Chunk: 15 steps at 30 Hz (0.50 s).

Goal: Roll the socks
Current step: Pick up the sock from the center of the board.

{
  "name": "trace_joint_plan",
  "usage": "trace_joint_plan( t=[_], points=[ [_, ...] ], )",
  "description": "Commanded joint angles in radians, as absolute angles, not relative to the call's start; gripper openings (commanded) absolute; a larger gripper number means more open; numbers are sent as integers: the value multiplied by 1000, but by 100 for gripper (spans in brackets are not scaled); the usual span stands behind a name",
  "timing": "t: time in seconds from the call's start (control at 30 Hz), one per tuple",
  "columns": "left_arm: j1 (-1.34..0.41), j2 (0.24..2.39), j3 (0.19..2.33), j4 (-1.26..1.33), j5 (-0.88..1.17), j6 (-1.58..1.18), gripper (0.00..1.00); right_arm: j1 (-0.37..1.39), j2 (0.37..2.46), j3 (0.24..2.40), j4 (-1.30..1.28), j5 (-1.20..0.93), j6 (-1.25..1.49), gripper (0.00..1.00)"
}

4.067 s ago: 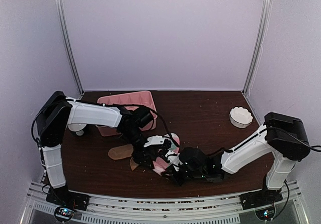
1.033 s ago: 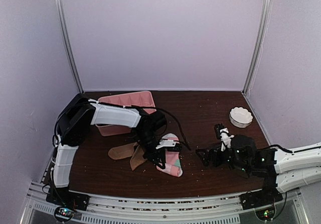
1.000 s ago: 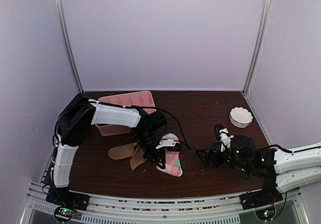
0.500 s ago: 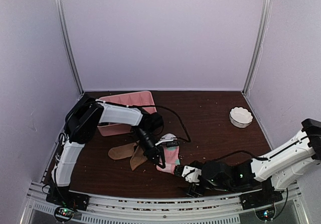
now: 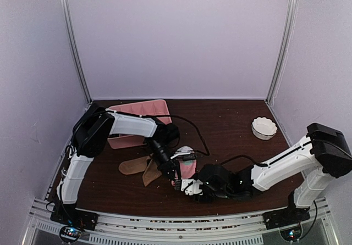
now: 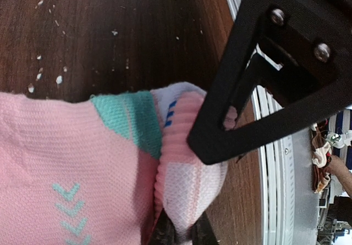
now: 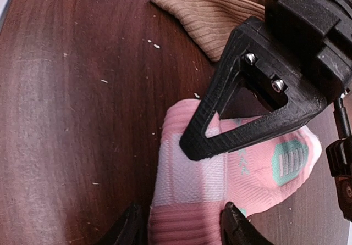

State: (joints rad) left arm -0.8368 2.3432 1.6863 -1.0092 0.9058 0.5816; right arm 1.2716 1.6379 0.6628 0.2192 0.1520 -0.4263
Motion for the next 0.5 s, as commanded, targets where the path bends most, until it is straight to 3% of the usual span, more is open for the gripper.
trace_joint_plan(
  t=[0.0,0.23,0.47],
  points=[
    [-847,2439,1659,-1062,718,621,0,1243,1660,691,167,106,-500,47],
    [-847,2451,1682,-1099,709,667,0,1225,1695,683,147,66,-502,35],
    [-847,2458,1695,-1119,705,695,8,1200,1771,693,109,4,-441,24]
  ],
)
